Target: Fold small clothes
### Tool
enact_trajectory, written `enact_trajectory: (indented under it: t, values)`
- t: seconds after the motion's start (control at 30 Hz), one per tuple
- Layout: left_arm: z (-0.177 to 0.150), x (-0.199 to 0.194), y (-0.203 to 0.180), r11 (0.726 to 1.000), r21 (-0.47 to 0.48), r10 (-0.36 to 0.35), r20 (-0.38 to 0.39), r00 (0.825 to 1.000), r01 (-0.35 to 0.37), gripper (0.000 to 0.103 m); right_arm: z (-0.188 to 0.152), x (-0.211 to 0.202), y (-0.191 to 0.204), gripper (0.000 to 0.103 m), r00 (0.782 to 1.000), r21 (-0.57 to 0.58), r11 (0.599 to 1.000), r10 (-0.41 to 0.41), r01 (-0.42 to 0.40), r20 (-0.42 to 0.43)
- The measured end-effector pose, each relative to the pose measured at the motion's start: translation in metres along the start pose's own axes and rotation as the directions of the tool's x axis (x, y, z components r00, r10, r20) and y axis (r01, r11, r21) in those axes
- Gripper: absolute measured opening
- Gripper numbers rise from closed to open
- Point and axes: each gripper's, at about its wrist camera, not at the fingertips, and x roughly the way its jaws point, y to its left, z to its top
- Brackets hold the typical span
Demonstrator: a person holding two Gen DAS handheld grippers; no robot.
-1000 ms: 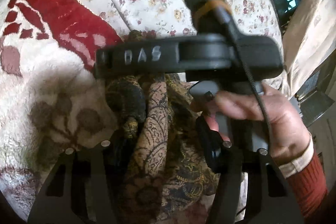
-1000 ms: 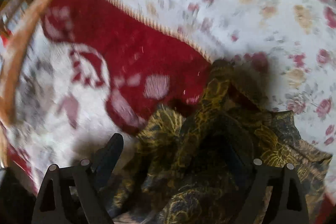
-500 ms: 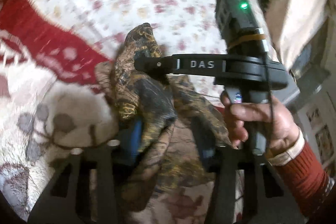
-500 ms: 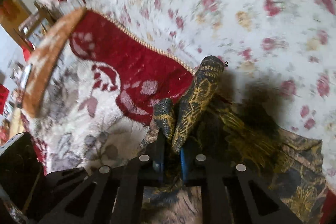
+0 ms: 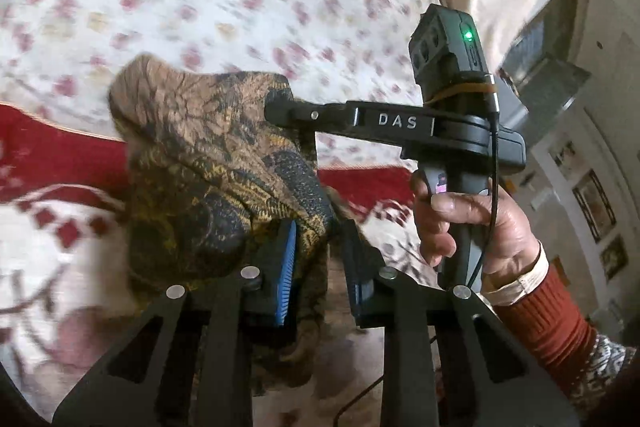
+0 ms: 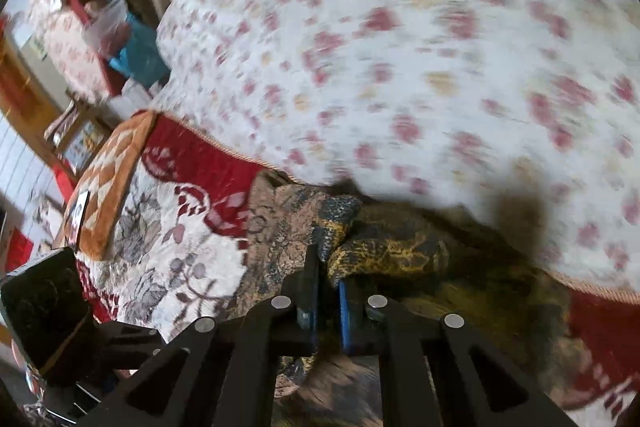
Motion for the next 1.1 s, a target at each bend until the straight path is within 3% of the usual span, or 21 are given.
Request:
enact_trajectory:
  t: [0.2, 0.3, 0.4, 0.47, 0.5, 0.53, 0.63, 0.73, 0.77, 0.83, 0.9, 1.0, 1.03, 1.1]
  values:
    - [-0.019, 0.064, -0.033, 0.998, 0.033, -0.041, -0.122, 0.992, 0.046, 0.022, -0.038, -0.039, -0.062, 0.007, 0.998, 0.103, 0.994, -0.041, 0.037, 0.038]
    - [-0.029, 0.083, -0.030, 0.999, 0.020, -0.021, -0.184, 0.983, 0.025, 0.022, -0.063, -0.027, -0.088, 0.007, 0.999, 0.159, 0.987, -0.035, 0.038, -0.026]
    - [-0.033, 0.082, -0.025, 1.000, 0.017, 0.002, -0.218, 0.976, 0.002, 0.022, -0.085, -0.012, -0.115, 0.011, 0.998, 0.276, 0.961, 0.037, -0.023, -0.047]
    - [-0.032, 0.070, -0.025, 0.999, 0.042, 0.013, -0.212, 0.977, -0.004, 0.022, -0.094, -0.008, -0.130, 0.031, 0.995, 0.353, 0.932, 0.098, -0.086, -0.014]
    - [-0.032, 0.063, -0.025, 0.999, 0.049, 0.017, -0.203, 0.979, -0.007, 0.022, -0.098, -0.006, -0.137, 0.059, 0.992, 0.388, 0.914, 0.126, -0.119, 0.007]
    - [-0.031, 0.059, -0.023, 0.999, 0.050, 0.022, -0.196, 0.980, -0.012, 0.022, -0.099, -0.004, -0.141, 0.078, 0.988, 0.415, 0.897, 0.152, -0.150, 0.028]
    - [-0.032, 0.052, -0.018, 0.999, 0.045, 0.037, -0.189, 0.981, -0.029, 0.022, -0.096, 0.002, -0.151, 0.082, 0.972, 0.461, 0.856, 0.213, -0.233, 0.096]
    - [-0.031, 0.060, -0.009, 0.998, 0.015, 0.058, -0.207, 0.977, -0.056, 0.022, -0.085, 0.016, -0.155, 0.081, 0.953, 0.493, 0.816, 0.264, -0.303, 0.148]
    - [-0.032, 0.062, -0.006, 0.998, 0.002, 0.059, -0.216, 0.975, -0.060, 0.022, -0.080, 0.018, -0.154, 0.077, 0.955, 0.484, 0.823, 0.262, -0.296, 0.138]
    - [-0.035, 0.061, -0.004, 0.998, 0.000, 0.059, -0.219, 0.974, -0.060, 0.022, -0.066, 0.011, -0.141, 0.032, 0.975, 0.393, 0.893, 0.183, -0.219, 0.129]
    - [-0.034, 0.056, -0.008, 0.998, 0.011, 0.062, -0.210, 0.976, -0.061, 0.022, -0.056, -0.007, -0.126, 0.019, 0.990, 0.271, 0.961, 0.021, -0.059, 0.141]
    - [-0.033, 0.042, -0.008, 0.999, 0.008, 0.054, -0.179, 0.982, -0.054, 0.023, -0.050, -0.023, -0.122, 0.016, 0.964, 0.185, 0.963, -0.225, 0.198, 0.141]
    - [-0.030, 0.041, -0.007, 0.998, 0.008, 0.058, -0.172, 0.983, -0.057, 0.023, -0.051, -0.025, -0.129, 0.016, 0.960, 0.204, 0.954, -0.248, 0.218, 0.133]
    - [-0.030, 0.032, -0.003, 0.997, 0.013, 0.079, -0.156, 0.985, -0.078, 0.023, -0.059, -0.033, -0.146, 0.016, 0.966, 0.289, 0.940, -0.224, 0.180, 0.126]
